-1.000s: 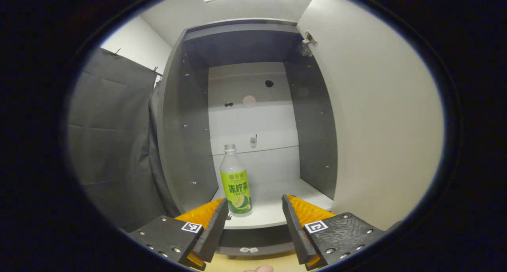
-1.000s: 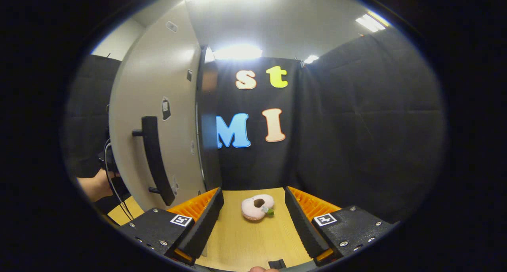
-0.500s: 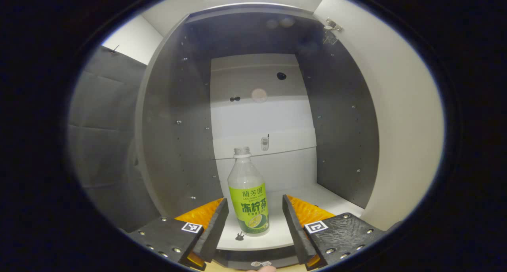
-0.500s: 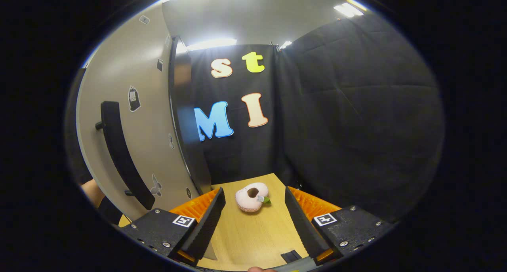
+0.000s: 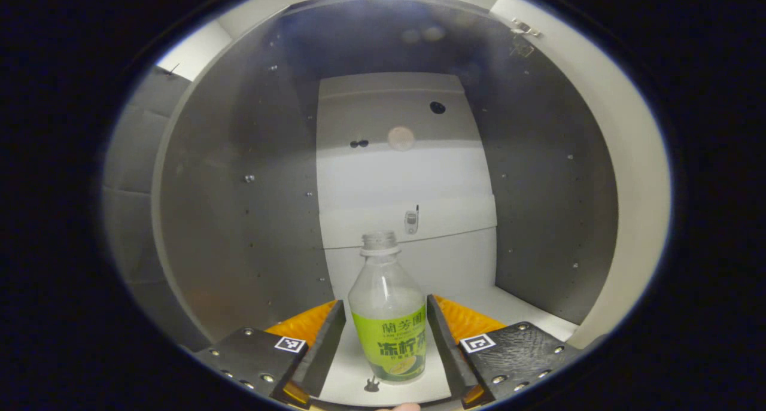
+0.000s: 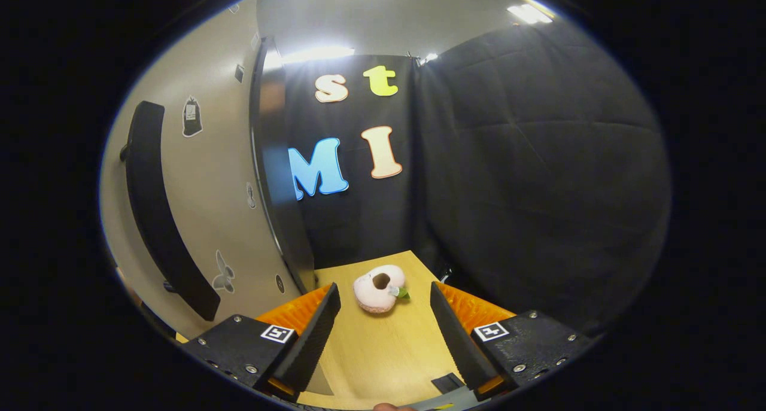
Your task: Open the cabinet door with the right hand, grasp the bottle in the cabinet with the left hand and place it on the coaster, then close the cabinet door with the right hand.
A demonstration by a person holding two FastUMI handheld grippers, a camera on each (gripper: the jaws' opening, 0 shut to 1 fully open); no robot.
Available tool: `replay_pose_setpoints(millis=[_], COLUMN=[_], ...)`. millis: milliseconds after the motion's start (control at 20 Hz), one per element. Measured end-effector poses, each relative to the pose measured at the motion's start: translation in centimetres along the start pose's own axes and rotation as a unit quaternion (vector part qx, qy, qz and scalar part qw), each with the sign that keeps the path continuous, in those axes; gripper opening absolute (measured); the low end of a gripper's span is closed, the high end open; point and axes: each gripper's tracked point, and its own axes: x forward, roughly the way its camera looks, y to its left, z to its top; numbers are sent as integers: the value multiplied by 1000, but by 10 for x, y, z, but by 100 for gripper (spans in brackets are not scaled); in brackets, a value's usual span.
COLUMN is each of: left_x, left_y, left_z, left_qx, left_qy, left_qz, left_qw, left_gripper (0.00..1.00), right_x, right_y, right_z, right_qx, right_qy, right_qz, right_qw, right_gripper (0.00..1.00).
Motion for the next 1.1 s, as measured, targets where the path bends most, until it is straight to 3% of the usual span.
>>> replay_pose_setpoints(millis=[150,250,400,550,600,850,900,1050,1100], left_x=[9,18,15,13,11,-8,-13,-33,-39], left_y=[-1,2,2,1,1,0,-3,-9,-12], left_z=[-12,-22,-17,-16,-17,-7,-1,15,20], left_qx=[-16,3,3,-5,-7,17,20,17,17], left_qy=[9,28,18,19,21,15,6,-12,-16], left_qz=[-2,3,7,3,3,3,0,-6,-7], left_qw=[1000,1000,1000,1000,1000,1000,1000,1000,1000], left_gripper=[78,77,66,72,68,67,63,72,68], right_x=[1,-2,-5,-13,-14,-20,-20,-23,-23], right_y=[2,6,4,-1,-3,-8,-9,-14,-15], right_z=[-3,-4,-6,-9,-10,-12,-12,-12,-12], right_qx=[-9,-14,-28,-24,-21,-13,-14,-22,-21], right_qy=[3,3,3,1,1,2,1,-3,-3], right_qz=[-9,-11,-20,-26,-28,-23,-19,-7,-1], right_qw=[1000,1000,999,999,999,1000,1000,1000,1000], right_gripper=[93,93,93,93,93,93,93,93,94])
